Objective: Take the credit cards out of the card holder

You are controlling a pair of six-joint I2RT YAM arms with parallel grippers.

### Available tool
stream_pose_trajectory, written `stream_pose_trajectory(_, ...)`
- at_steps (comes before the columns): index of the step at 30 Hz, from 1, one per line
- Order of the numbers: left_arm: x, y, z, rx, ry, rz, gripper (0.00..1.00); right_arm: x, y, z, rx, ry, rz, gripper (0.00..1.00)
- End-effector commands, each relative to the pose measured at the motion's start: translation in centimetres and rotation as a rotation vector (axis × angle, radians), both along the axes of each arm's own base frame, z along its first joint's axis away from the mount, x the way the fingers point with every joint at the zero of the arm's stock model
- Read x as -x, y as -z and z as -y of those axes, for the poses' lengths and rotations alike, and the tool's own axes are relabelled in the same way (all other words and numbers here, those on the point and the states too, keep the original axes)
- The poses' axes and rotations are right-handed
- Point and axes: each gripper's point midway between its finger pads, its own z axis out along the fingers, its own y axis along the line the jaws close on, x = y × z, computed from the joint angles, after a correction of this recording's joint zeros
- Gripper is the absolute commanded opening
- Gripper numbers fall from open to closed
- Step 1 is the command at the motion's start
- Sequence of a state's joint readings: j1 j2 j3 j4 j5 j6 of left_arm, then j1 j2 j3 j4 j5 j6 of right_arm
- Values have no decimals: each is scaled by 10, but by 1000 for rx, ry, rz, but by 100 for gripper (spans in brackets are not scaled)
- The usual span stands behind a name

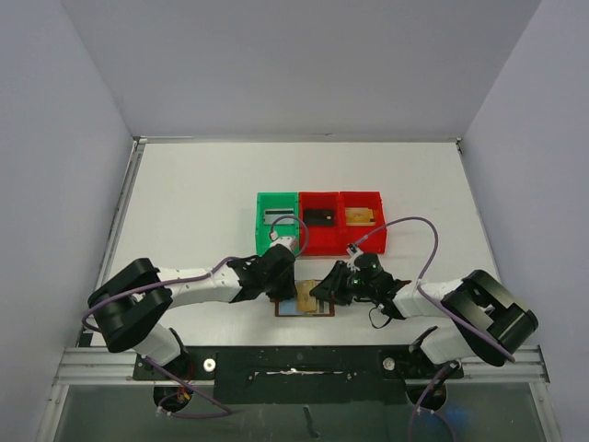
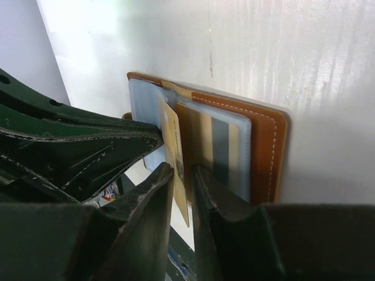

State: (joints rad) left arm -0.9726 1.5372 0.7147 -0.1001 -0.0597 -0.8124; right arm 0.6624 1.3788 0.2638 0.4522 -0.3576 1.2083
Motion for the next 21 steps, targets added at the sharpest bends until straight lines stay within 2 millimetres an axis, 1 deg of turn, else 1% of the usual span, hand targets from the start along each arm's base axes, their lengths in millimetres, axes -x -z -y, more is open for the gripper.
stream_pose_trajectory(1,7,21,-19,-75,-23,-22,0,-15,-22,-15,-77,11,73,22)
stream_pose_trajectory(5,9,22,-20,-65,-29,-28,0,-14,-20,-19,-79,-15,77,21)
stream_pose_trajectory(7,7,20,-18,-56,-33,-20,0,-14,-21,-22,-86,-31,80,17)
stream_pose_trajectory(11,6,15,-15,-36,-35,-12,0,-14,-22,-26,-91,-57,84,15)
stream_pose_trajectory(12,6,15,-16,-37,-35,-12,0,-15,-22,-26,-89,-52,85,14)
stream_pose_trajectory(14,5,13,-18,-42,-41,-8,0,-14,-22,-23,-84,-45,87,3)
stream_pose_trajectory(15,5,13,-20,-50,-47,-7,0,-14,-20,-20,-72,-38,82,0)
stream_pose_trajectory(17,4,12,-24,-60,-60,-2,0,-16,-22,-12,-51,-20,93,0)
stream_pose_trajectory(20,2,5,-26,-54,-74,14,6,-16,-24,-3,-10,-31,111,0)
stream_pose_trajectory(21,4,6,-28,-56,-75,14,8,-16,-26,0,2,-44,117,0)
